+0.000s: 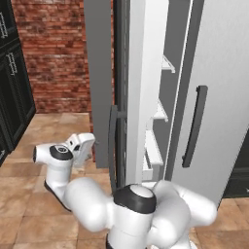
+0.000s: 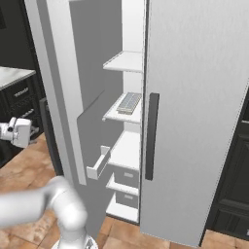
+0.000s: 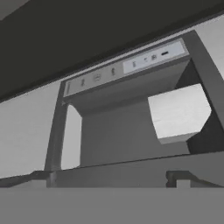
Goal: The ice cube tray has been filled with water. Take the tray and place it in the freezer to make ice. Close the freezer door after placing the tray.
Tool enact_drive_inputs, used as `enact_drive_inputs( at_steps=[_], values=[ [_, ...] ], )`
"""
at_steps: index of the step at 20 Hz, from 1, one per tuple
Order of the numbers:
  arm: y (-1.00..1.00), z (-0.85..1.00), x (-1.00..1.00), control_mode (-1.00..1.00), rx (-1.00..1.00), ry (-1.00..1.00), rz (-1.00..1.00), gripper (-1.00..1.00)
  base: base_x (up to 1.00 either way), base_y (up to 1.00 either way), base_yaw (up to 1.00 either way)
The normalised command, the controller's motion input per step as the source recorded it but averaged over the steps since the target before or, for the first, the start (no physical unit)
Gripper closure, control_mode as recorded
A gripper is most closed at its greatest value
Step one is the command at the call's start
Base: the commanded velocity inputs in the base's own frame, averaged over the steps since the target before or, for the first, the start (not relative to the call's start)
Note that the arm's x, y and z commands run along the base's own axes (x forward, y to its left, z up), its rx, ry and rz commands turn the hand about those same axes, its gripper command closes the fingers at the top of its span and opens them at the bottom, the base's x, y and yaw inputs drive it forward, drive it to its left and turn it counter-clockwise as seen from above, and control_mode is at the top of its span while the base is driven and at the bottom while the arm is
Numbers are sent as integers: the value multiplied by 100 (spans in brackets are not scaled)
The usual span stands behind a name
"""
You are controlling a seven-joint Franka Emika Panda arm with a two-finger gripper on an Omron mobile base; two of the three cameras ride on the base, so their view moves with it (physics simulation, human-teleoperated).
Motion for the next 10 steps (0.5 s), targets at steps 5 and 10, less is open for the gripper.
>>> enact_drive_inputs(
  at_steps=[5, 10],
  values=[
    [1, -9, 27, -100, -8, 10, -2, -100, 0, 0, 0],
    [-33, -8, 7, -100, -6, 9, -9, -100, 0, 0, 0]
  ],
)
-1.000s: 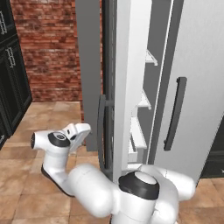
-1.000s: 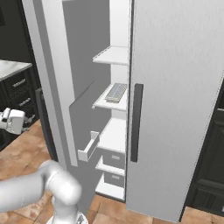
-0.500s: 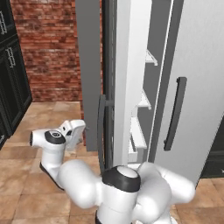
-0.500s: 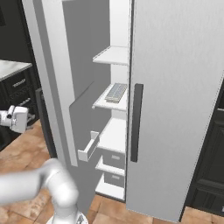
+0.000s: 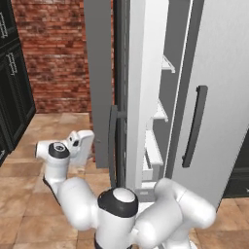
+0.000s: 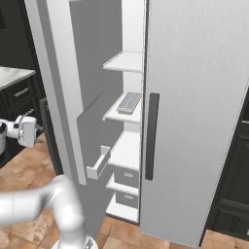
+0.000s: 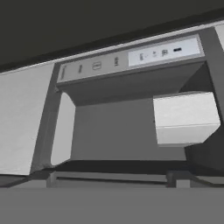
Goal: The ice cube tray has been filled with water. Take the tray and place it in the freezer to make ice. Close the freezer door after placing the tray.
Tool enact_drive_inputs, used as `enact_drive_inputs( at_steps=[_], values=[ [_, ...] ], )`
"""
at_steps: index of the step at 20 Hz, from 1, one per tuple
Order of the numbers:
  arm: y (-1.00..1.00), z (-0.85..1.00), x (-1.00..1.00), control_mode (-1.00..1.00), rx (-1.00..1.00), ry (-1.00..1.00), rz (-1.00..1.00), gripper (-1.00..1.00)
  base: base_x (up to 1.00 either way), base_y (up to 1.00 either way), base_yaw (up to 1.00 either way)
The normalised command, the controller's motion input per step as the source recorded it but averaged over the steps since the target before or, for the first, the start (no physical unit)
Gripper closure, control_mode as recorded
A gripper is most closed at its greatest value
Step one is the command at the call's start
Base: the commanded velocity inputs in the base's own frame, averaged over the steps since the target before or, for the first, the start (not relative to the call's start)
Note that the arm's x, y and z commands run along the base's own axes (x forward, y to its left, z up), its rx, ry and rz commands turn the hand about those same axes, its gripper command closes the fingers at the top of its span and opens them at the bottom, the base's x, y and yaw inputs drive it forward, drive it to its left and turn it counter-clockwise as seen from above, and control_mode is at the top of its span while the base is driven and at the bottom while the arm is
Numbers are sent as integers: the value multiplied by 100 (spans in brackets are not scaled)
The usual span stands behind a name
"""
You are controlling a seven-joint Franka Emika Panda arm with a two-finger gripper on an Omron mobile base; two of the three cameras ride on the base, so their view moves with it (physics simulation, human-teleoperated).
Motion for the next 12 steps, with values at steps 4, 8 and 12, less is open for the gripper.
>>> enact_drive_inputs(
  at_steps=[4, 8, 12],
  values=[
    [-29, -10, 19, -100, -3, 13, -7, -100, 0, 0, 0],
    [-18, -16, 35, -100, -3, 16, -4, -100, 0, 0, 0],
    [-16, -20, 33, -100, -4, 16, -3, -100, 0, 0, 0]
  ],
)
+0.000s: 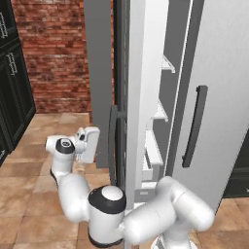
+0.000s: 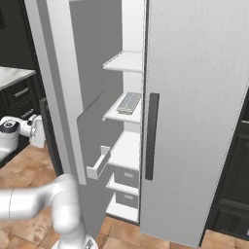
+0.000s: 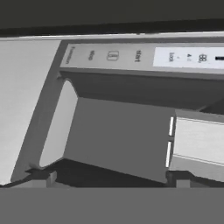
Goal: The ice cube tray has been filled with water. Take the tray and place it in the freezer to make ice. Close the freezer door after placing the tray.
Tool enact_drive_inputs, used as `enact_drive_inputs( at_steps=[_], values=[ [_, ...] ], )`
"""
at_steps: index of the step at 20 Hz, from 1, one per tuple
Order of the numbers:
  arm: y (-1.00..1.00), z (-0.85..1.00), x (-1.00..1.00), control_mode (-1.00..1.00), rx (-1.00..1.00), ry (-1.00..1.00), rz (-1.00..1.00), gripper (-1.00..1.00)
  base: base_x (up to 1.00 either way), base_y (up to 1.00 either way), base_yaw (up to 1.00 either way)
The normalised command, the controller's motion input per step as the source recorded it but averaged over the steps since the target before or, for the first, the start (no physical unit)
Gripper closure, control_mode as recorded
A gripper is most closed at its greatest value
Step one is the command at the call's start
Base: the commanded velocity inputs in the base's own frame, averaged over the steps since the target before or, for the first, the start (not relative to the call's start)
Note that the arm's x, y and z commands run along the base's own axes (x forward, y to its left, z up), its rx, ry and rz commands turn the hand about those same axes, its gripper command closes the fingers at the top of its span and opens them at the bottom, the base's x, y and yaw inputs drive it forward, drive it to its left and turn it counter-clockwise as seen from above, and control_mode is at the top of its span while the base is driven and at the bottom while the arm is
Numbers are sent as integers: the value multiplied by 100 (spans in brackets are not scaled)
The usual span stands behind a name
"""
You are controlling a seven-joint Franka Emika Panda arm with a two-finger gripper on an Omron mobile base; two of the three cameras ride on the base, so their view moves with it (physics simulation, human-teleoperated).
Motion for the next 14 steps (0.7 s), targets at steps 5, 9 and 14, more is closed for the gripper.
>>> enact_drive_inputs(
  at_steps=[5, 9, 14],
  values=[
    [-27, -16, 10, -100, -5, 11, -3, -100, 0, 0, 0],
    [-49, -19, 0, -100, -4, 0, -2, -100, 0, 0, 0],
    [-51, -16, 0, -100, -3, 0, -2, -100, 0, 0, 0]
  ],
)
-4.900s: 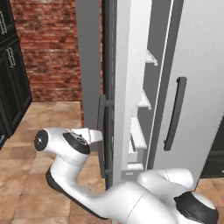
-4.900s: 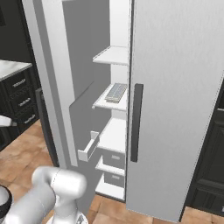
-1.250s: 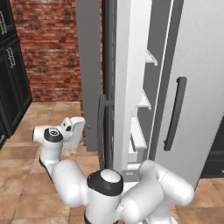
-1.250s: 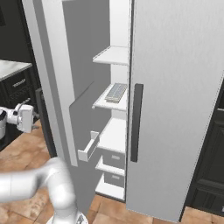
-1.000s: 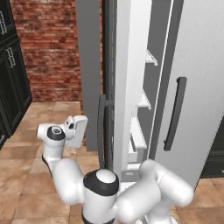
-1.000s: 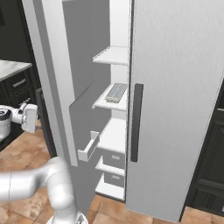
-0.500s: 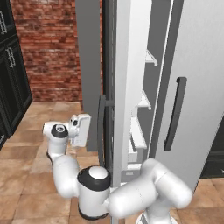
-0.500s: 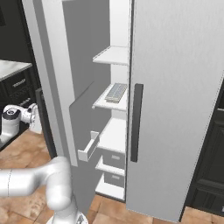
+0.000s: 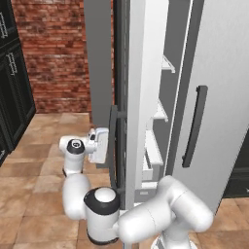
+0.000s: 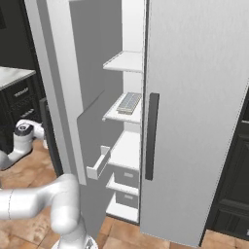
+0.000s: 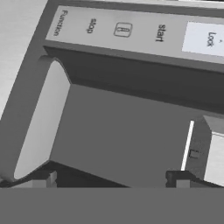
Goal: The ice cube tray has been filled with water. Take the tray and place it in the freezer to make ice. Close the freezer door after placing the tray.
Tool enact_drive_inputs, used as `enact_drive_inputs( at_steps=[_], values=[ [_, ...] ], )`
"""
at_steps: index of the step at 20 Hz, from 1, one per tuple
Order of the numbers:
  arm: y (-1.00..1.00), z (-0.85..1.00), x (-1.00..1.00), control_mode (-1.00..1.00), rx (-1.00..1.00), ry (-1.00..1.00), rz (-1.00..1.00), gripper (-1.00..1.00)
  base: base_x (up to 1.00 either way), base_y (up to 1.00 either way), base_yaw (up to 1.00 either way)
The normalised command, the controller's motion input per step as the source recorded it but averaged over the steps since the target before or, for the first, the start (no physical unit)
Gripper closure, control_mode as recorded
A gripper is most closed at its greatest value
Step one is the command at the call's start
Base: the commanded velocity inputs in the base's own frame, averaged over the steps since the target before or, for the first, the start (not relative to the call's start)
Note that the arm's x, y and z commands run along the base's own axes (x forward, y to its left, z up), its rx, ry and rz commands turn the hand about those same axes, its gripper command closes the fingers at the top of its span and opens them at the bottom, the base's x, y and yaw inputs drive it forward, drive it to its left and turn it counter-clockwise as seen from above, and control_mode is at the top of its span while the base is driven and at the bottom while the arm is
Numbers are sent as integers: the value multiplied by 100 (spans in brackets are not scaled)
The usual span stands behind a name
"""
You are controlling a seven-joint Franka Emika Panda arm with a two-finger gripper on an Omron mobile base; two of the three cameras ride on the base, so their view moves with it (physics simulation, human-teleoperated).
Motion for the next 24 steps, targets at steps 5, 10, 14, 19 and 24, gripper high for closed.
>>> enact_drive_inputs(
  at_steps=[5, 10, 14, 19, 24],
  values=[
    [-51, -11, 0, -100, -2, 0, -1, -100, 0, 0, 0],
    [-53, -9, 0, -100, -1, 0, 0, -100, 0, 0, 0],
    [-54, -5, 0, -100, 0, 0, 0, -100, 0, 0, 0],
    [-54, -4, 0, -100, 0, 0, 0, -100, 0, 0, 0],
    [-50, -2, 0, -100, 0, 1, 0, -100, 0, 0, 0]
  ],
)
